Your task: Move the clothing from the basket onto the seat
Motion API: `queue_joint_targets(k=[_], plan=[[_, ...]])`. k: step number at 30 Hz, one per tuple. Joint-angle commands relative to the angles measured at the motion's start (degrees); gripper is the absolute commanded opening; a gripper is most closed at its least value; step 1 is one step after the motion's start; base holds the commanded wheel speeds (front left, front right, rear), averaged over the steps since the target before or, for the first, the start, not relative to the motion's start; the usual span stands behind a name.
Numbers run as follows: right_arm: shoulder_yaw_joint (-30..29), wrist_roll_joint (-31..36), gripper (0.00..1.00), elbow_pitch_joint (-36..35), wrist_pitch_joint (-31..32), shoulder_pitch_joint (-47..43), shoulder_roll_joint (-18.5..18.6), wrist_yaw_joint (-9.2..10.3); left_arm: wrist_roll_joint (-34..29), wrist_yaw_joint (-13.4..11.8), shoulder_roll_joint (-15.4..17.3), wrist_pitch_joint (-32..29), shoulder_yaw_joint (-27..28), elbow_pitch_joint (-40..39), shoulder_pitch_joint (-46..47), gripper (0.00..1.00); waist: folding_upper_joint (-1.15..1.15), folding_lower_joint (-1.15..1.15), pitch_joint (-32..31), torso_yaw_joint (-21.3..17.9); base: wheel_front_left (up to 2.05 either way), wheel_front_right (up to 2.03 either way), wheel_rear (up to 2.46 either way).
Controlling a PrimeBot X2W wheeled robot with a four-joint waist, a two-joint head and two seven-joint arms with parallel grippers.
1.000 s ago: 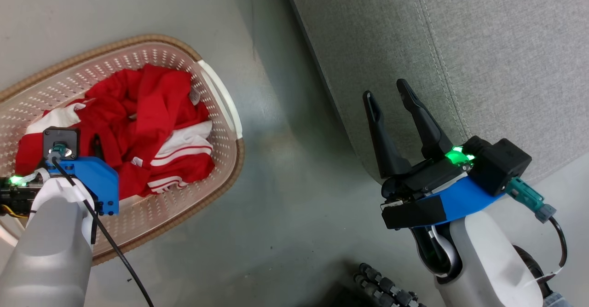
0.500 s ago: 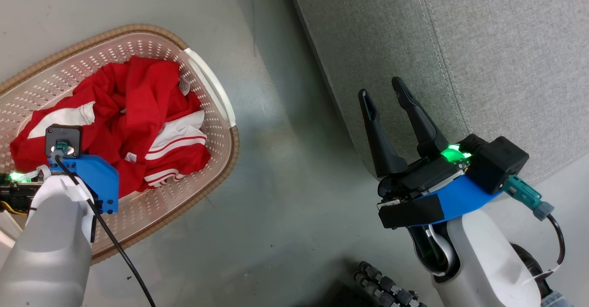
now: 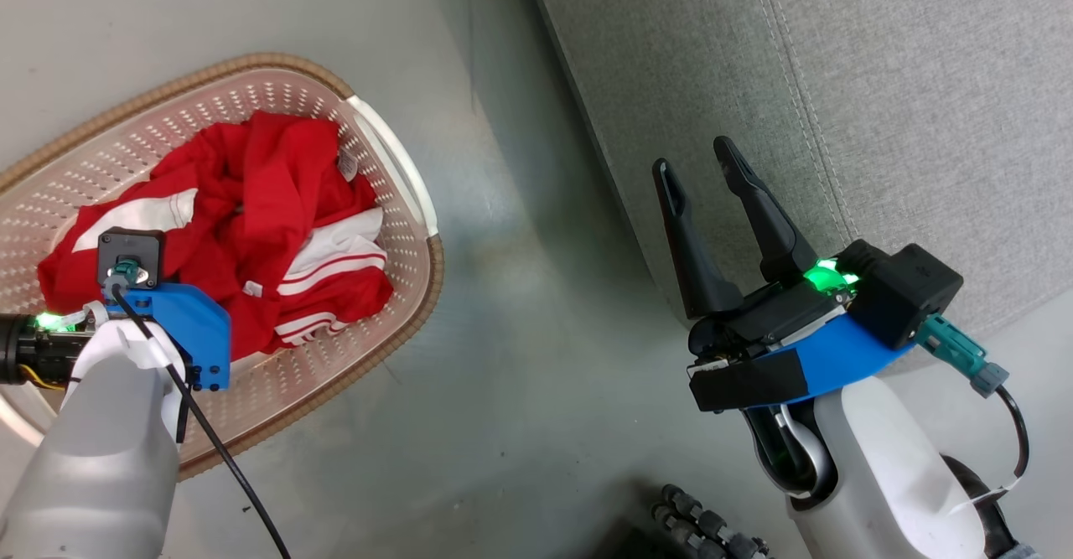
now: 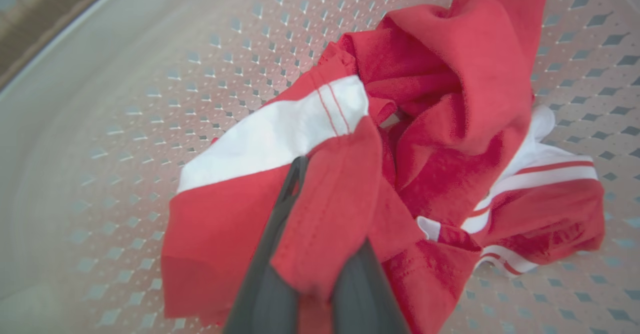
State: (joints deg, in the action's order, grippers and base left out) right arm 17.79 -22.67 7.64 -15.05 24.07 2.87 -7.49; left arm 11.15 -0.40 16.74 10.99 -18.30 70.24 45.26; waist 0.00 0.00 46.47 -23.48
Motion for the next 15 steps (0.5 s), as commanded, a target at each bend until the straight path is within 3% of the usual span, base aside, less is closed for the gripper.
queue_joint_targets(k=[1, 15], plan=[[-0.19, 0.44, 1.00, 0.11, -0.19, 0.72, 0.01, -0.01, 0.30, 0.38, 0.04, 0.50, -0.12, 0.06, 0.71, 0.00, 0.00, 0.00, -0.44, 0.23, 0.00, 0.00, 0.00], [-2.09, 4.85, 1.00, 3.11, -0.20, -1.60, 0.05, -0.01, 1.90, 3.32, -7.15, 4.01, -1.65, -1.01, -2.94, 0.00, 0.00, 0.00, -13.32, 6.43, 0.00, 0.00, 0.00]])
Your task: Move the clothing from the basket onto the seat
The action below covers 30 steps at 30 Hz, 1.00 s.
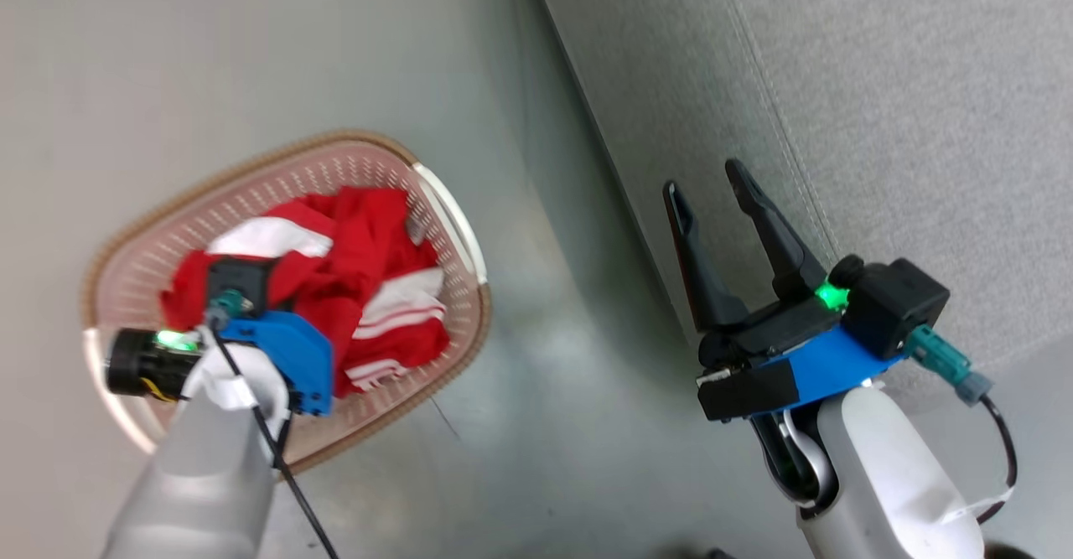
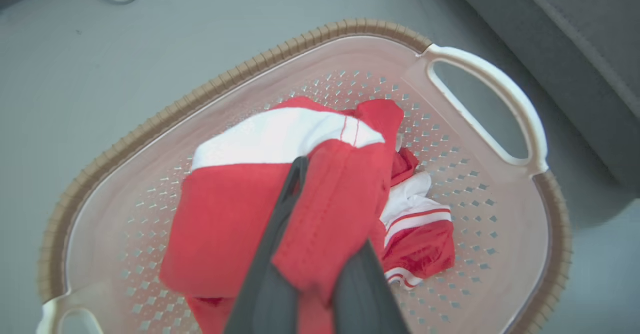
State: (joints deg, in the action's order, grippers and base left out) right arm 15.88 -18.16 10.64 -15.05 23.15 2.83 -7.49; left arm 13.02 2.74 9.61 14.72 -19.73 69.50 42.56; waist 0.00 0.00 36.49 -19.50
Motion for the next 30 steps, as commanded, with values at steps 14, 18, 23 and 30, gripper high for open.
queue_joint_targets(k=[14, 18, 23, 30], plan=[[-1.84, 4.73, 1.00, 4.68, -0.19, -6.61, 0.12, -0.01, 1.75, 3.38, -5.86, 0.54, -1.58, -14.53, -9.82, 0.00, 0.00, 0.00, -19.67, 10.39, 0.00, 0.00, 0.00], [-2.04, 5.57, 1.00, 6.01, -0.19, -8.59, 0.12, -0.01, 2.47, 4.05, -6.39, 0.55, -2.65, -17.81, -11.72, 0.00, 0.00, 0.00, -23.73, 12.14, 0.00, 0.00, 0.00], [-2.17, 6.12, 1.00, 7.41, 0.13, -10.68, 0.12, -0.01, 4.28, 4.49, -6.70, 0.56, -5.84, -21.35, -12.37, 0.00, 0.00, 0.00, -28.29, 14.16, 0.00, 0.00, 0.00], [-2.13, 5.91, 1.00, 7.15, 1.24, -12.95, 0.11, -0.01, 9.61, 4.78, -6.70, 0.56, -15.14, -24.95, -9.11, 0.00, 0.00, 0.00, -32.46, 16.44, 0.00, 0.00, 0.00]])
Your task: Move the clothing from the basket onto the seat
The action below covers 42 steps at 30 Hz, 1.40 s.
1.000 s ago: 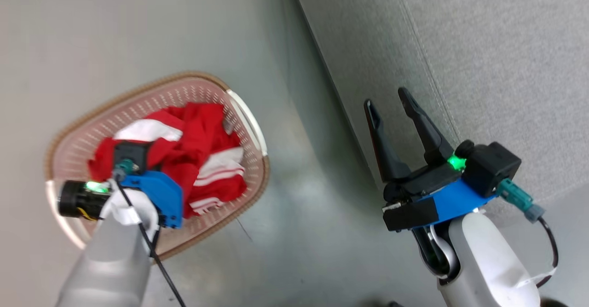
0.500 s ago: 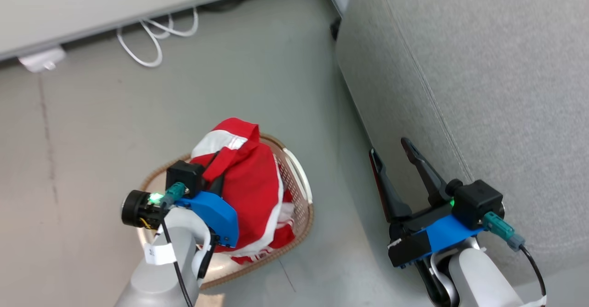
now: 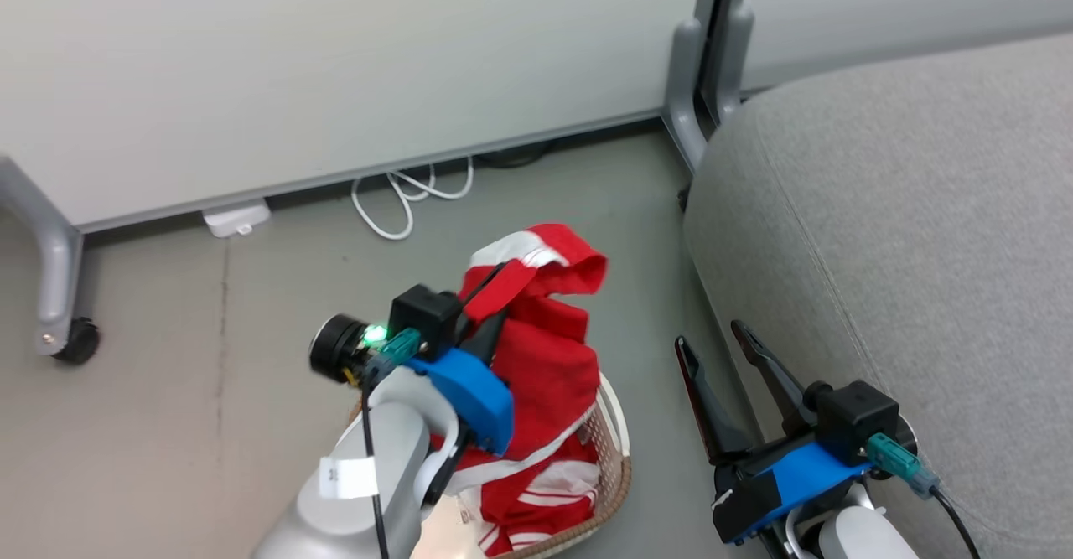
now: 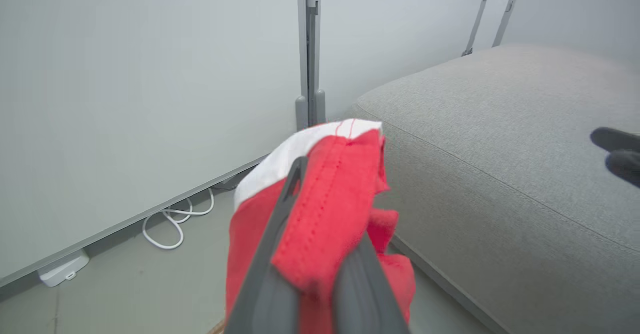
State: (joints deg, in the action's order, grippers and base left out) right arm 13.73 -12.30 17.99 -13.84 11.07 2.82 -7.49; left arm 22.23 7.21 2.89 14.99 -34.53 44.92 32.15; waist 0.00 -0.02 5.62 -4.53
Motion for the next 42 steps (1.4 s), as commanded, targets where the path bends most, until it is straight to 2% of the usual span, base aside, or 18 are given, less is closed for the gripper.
queue_joint_targets(k=[1, 9, 19, 30, 42], plan=[[0.04, 0.01, 1.00, -0.23, 0.19, -1.17, 0.13, -0.01, 1.19, 0.33, 0.00, 0.28, -1.67, -0.51, 1.89, 0.00, 0.00, 0.02, -2.02, 1.74, 0.00, 0.00, 0.00], [0.60, -0.02, 1.00, -1.13, 1.70, -2.82, 0.13, -0.01, 8.73, 0.16, 0.02, -1.15, -10.14, -2.06, 6.64, 0.00, 0.00, 0.02, -4.61, 2.89, 0.00, 0.00, 0.00], [1.13, -0.76, 1.00, -1.99, 2.44, -4.02, 0.13, -0.01, 15.86, -1.77, 0.02, -1.22, -17.18, -2.93, 11.31, 0.00, 0.00, 0.02, -5.81, 3.08, 0.00, 0.00, 0.00], [1.66, -0.56, 1.00, -2.06, 3.59, -3.85, 0.13, -0.01, 19.58, -2.96, 0.01, -0.24, -21.25, -1.49, 12.82, 0.00, 0.00, 0.02, -5.49, 2.79, 0.00, 0.00, 0.00], [7.84, -0.04, 1.00, 0.92, 9.05, 4.74, 0.13, -0.01, 22.08, -3.44, 0.01, 0.21, -24.56, -0.49, 14.09, 0.00, 0.00, 0.02, -4.23, 2.64, 0.00, 0.00, 0.00]])
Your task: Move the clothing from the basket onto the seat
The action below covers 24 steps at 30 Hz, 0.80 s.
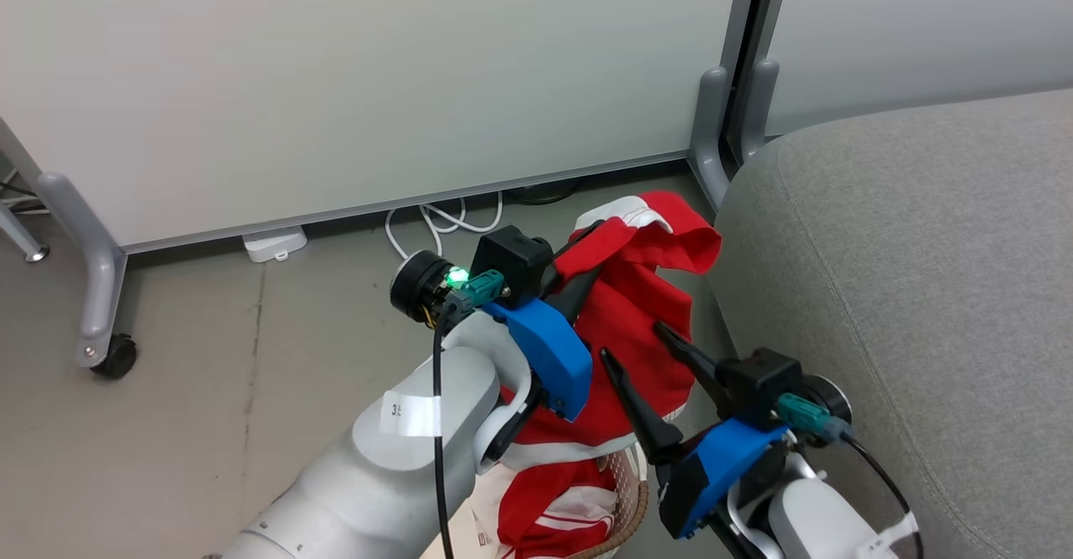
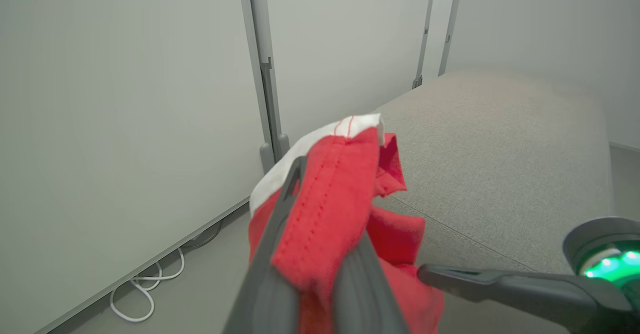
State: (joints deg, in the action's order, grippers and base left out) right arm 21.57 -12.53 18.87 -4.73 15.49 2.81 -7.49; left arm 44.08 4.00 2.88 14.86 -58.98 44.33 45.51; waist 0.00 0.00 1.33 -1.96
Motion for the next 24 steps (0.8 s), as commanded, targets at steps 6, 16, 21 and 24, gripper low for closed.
queue_joint_targets(k=[6, 16, 21, 24], plan=[[2.44, -0.41, 1.00, 3.62, 1.97, 5.26, 0.15, -0.01, 0.99, -0.35, 0.02, 0.36, -1.41, -0.11, 1.46, 0.00, 0.00, 0.00, 0.77, 0.60, 0.00, 0.00, 0.00], [7.43, -2.92, 1.00, 10.45, 3.36, 11.32, 0.95, -0.01, 2.10, -0.48, 0.02, 0.41, -2.67, -0.69, 1.60, 0.00, 0.00, 0.00, 0.81, 1.25, 0.00, 0.00, 0.00], [10.56, -5.75, 1.00, 15.17, 3.35, 13.99, 1.18, -0.01, 2.54, -0.40, 0.01, 0.41, -3.20, -1.13, 1.52, 0.00, 0.00, 0.00, 0.54, 1.37, 0.00, 0.00, 0.00], [11.82, -7.05, 1.00, 17.88, 2.24, 15.58, 1.04, -0.01, 2.81, -0.39, 0.03, 0.41, -3.54, -1.49, 1.44, 0.00, 0.00, 0.00, 0.33, 1.53, 0.00, 0.00, 0.00]])
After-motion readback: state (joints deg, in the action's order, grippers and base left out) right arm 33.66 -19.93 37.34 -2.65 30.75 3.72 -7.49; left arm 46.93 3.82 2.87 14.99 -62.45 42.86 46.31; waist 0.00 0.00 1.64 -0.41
